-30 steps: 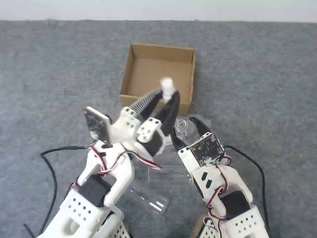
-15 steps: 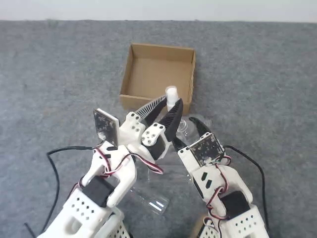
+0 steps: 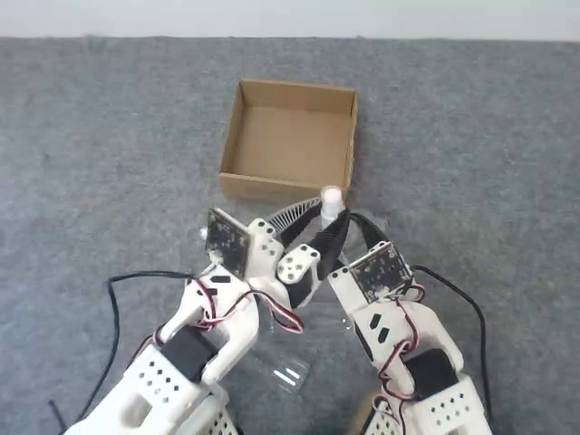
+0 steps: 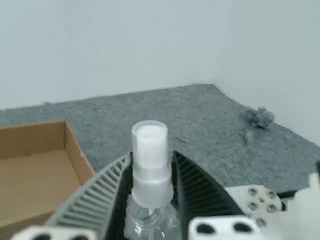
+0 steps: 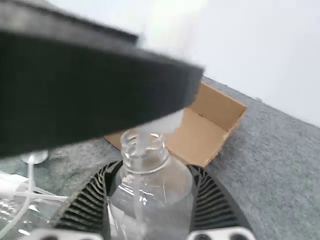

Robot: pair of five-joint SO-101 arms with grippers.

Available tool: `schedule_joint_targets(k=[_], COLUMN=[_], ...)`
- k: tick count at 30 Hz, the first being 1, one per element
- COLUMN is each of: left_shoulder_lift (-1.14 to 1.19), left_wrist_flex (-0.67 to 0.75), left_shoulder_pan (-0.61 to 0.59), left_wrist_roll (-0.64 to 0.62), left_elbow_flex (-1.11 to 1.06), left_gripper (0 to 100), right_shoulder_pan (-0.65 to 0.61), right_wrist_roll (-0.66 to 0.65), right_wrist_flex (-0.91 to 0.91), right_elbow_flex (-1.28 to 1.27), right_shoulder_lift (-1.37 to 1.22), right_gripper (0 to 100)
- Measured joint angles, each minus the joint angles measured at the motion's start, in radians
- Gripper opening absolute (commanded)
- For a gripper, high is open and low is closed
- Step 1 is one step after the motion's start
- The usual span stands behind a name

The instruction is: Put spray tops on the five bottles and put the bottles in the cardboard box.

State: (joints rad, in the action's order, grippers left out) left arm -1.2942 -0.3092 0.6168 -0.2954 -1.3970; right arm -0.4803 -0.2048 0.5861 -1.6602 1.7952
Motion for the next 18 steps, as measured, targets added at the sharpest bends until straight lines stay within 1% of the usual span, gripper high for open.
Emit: schedule_joint_targets(k=[3,14,18], left_shoulder_lift=[0.0,0.0,0.0], left_wrist_flex=[-0.021,-0.023,-0.023], left_shoulder_pan=[0.008,0.003,0.003], left_wrist_roll=[0.0,0.0,0.002], left_elbow_flex=[0.0,0.0,0.0], left_gripper=[15,14,9], right_shoulder_pan=[0.009,0.009,0.009], right_wrist_roll=[0.017,0.029,0.029], right_wrist_flex=[0.0,0.0,0.0], right_elbow_flex=[0.0,0.0,0.0], right_shoulder_lift=[0.0,0.0,0.0], right_gripper=[0.7,0.7,0.7])
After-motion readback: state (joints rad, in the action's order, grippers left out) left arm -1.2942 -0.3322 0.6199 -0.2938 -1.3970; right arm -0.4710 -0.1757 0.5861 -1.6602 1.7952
